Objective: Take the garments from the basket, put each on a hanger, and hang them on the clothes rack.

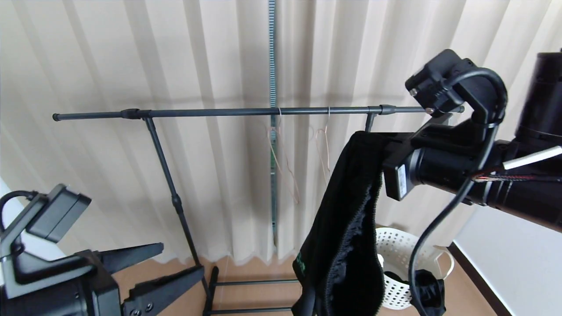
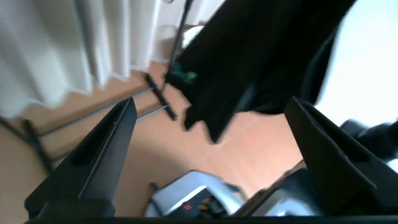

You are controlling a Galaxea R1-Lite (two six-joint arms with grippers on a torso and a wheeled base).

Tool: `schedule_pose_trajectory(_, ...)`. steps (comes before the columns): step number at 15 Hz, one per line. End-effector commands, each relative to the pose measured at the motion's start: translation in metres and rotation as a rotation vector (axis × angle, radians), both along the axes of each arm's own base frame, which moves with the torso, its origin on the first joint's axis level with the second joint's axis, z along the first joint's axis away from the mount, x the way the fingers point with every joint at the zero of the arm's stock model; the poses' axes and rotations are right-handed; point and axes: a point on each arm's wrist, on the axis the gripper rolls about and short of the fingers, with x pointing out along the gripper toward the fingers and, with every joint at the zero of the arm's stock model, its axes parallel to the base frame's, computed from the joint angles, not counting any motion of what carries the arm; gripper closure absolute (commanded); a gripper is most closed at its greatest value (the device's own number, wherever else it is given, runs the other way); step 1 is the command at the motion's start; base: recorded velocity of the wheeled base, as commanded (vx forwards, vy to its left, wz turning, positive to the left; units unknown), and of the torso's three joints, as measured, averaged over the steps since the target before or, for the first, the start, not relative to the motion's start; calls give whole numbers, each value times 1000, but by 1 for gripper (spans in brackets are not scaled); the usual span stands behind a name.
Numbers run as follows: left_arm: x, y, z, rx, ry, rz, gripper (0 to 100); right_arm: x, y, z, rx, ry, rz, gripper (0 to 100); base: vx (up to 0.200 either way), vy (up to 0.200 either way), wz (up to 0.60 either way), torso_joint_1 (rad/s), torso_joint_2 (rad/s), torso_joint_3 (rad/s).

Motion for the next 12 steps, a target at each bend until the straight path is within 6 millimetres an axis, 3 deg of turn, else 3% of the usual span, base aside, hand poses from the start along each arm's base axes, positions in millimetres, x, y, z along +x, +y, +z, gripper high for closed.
schedule_pose_trajectory(1,36,-32,5,-45,117,15,0,15,22,-6,3,51,-19,100,0,0,0,0,0,0)
schedule_pose_trajectory(2,36,-32,5,-45,117,15,0,15,22,-6,3,51,-19,100,0,0,0,0,0,0)
schedule_pose_trajectory(4,52,-45,4,-77,179,36,0,26,43,-4,29,65,-102,100,0,0,0,0,0,0)
schedule_pose_trajectory(8,62,-65,-8,-25,210,41,0,32,55,-1,59,61,-141,100,0,0,0,0,0,0)
schedule_pose_trajectory(12,67,-102,-26,29,241,79,0,33,63,-5,45,59,-183,100,0,0,0,0,0,0)
